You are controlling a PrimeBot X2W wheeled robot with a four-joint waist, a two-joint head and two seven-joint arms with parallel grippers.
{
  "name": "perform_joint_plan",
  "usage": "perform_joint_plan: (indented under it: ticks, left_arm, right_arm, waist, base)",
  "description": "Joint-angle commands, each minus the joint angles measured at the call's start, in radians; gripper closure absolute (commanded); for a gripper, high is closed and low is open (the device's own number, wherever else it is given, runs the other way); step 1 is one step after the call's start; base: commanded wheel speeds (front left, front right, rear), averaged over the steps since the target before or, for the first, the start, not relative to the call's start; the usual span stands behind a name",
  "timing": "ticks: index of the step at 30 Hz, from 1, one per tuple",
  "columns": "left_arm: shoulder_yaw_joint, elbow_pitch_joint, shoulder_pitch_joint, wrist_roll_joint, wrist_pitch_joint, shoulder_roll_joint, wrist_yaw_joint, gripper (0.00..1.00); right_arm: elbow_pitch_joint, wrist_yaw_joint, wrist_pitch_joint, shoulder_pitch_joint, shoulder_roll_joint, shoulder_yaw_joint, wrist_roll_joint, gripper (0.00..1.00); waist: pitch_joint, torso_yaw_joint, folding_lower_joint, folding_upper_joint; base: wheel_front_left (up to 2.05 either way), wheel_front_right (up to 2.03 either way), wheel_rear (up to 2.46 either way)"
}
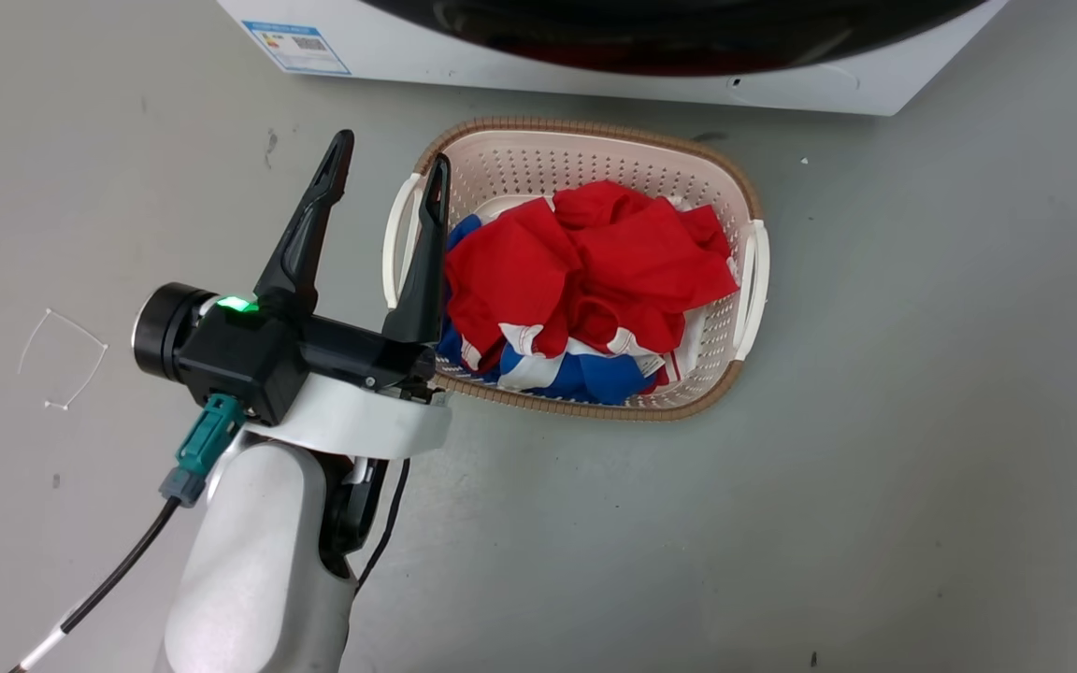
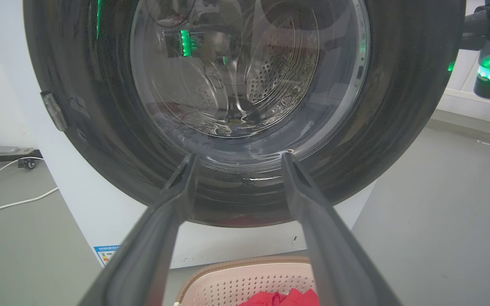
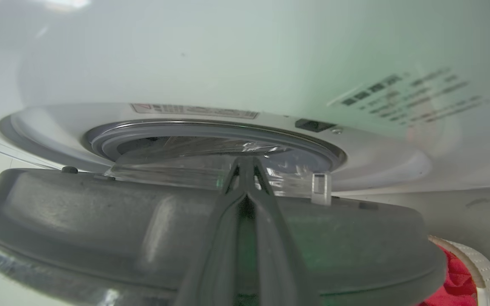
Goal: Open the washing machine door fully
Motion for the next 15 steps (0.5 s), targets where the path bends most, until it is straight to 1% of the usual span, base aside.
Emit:
perform_joint_plan:
  ticks: [1, 10, 15]
  left_arm:
    - [0.001, 0.0, -0.003, 0.005, -0.002, 0.0, 0.0, 0.0]
    - [-0.006, 0.026, 0.019, 0.002, -0.002, -0.002, -0.002, 0.0]
    - [-0.008, 0.046, 0.046, 0.0, -0.002, -0.004, 0.0, 0.0]
  right_arm:
    - [-0.008, 0.004, 0.033, 0.021, 0.046, 0.009, 0.012, 1.0]
    - [-0.076, 0.003, 0.203, 0.148, 0.051, -0.037, 0.047, 1.0]
    - [-0.109, 0.003, 0.265, 0.235, 0.076, -0.052, 0.038, 1.0]
  waist:
    - [-0.006, -0.004, -0.0001, 0.0]
    - [-0.078, -0.022, -0.0001, 0.0]
    - [-0.131, -0.035, -0.0001, 0.0]
  base:
    - [0.0, 0.0, 0.0]
    - [0.0, 0.0, 0.0]
    - [0.0, 0.0, 0.0]
